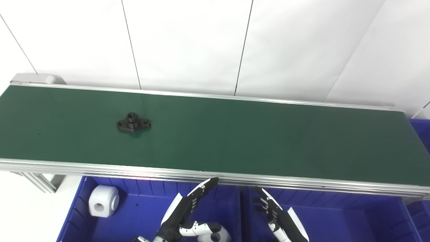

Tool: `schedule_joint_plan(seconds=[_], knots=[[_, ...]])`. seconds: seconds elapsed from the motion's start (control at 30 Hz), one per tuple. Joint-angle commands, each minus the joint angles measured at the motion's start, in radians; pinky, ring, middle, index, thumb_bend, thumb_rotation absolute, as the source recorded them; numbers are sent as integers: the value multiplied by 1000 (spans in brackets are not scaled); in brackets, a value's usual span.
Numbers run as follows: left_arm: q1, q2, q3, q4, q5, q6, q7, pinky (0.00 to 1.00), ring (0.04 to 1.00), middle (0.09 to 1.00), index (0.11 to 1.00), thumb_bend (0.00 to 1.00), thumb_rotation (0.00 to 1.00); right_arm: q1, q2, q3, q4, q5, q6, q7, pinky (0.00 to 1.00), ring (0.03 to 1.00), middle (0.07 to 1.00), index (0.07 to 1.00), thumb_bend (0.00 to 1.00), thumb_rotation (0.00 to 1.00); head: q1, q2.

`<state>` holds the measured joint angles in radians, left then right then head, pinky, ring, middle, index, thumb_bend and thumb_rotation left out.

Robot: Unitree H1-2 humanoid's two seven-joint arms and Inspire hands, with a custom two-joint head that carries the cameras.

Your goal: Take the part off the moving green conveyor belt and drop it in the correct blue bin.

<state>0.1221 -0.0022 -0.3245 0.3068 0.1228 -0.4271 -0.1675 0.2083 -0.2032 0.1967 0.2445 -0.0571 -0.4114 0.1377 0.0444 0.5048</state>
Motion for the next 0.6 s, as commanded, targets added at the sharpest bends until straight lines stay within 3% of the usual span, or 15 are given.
schedule_joint_plan(seconds=[0.0, 0.27, 0.57], knots=[[-15, -13, -9, -6, 2, -42, 12, 951, 938, 918, 894, 928, 583, -11, -5, -5, -13, 13, -59, -6, 832, 896, 967, 944, 922, 1000, 0, 1], [-28, -13, -25, 38, 15, -42, 40, 914, 923, 909, 873, 930, 568, -20, -6, -7, 29, 21, -59, -2, 830, 896, 957, 941, 928, 1000, 21, -82], [-35, -6, -35, 40, 11, -42, 50, 867, 911, 902, 852, 944, 561, -27, -8, -5, 35, 23, -59, 0, 812, 868, 922, 918, 933, 1000, 18, -67]])
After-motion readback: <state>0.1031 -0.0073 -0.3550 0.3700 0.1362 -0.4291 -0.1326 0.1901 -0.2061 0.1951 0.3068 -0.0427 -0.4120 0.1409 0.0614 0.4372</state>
